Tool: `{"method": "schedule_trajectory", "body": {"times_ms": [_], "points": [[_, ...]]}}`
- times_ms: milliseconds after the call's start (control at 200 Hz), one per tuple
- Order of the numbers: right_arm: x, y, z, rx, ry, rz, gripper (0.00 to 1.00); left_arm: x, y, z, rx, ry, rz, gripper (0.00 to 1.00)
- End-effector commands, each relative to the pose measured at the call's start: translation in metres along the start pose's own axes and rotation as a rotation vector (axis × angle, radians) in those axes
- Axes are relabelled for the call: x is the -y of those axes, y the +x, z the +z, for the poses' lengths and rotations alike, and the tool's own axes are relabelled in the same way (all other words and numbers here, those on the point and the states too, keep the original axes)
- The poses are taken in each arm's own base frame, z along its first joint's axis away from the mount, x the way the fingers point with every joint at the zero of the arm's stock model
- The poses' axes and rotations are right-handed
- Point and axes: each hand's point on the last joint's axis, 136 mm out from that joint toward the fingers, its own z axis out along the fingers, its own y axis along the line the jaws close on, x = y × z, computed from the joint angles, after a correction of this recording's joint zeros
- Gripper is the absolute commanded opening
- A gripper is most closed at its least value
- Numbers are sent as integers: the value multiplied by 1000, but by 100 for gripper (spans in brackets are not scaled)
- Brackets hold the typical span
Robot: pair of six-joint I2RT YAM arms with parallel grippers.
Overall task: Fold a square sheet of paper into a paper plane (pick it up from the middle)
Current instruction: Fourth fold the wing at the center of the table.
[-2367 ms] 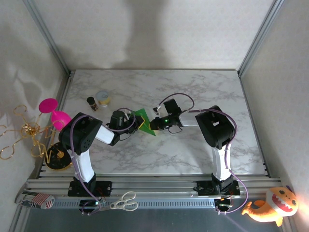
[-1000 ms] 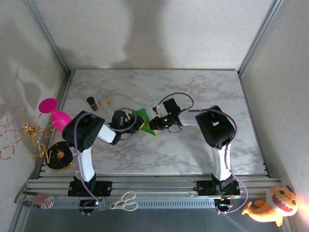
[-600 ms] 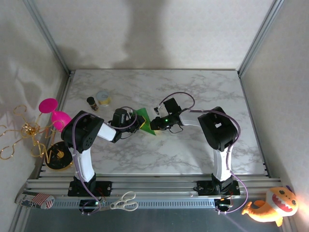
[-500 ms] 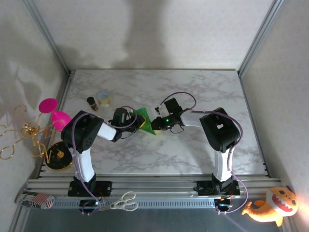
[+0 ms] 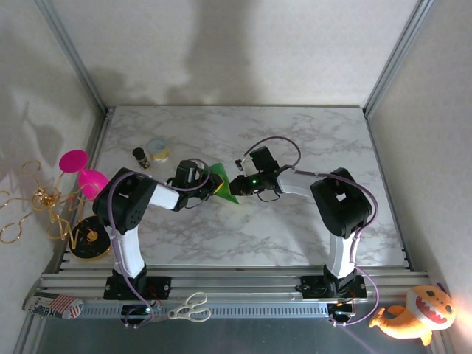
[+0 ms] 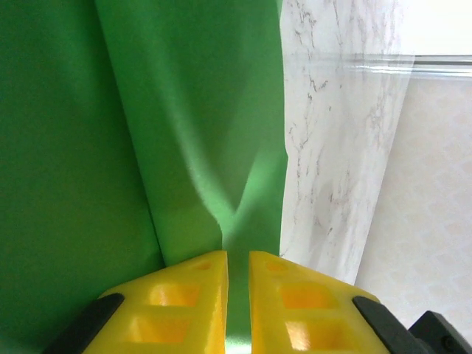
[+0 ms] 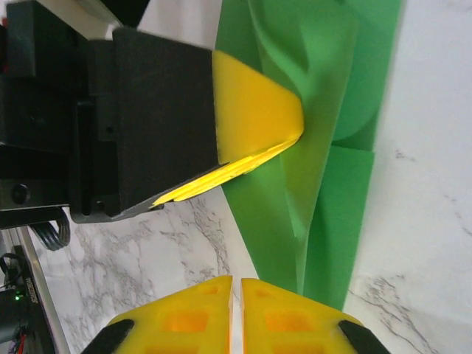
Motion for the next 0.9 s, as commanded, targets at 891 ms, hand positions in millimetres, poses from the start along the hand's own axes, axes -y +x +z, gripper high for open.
{"method": "schedule_trajectory", "body": {"times_ms": [891], "points": [[25,14,20,-75,94,38,13,-110,27,-6,-43,-479,-57,19]]}}
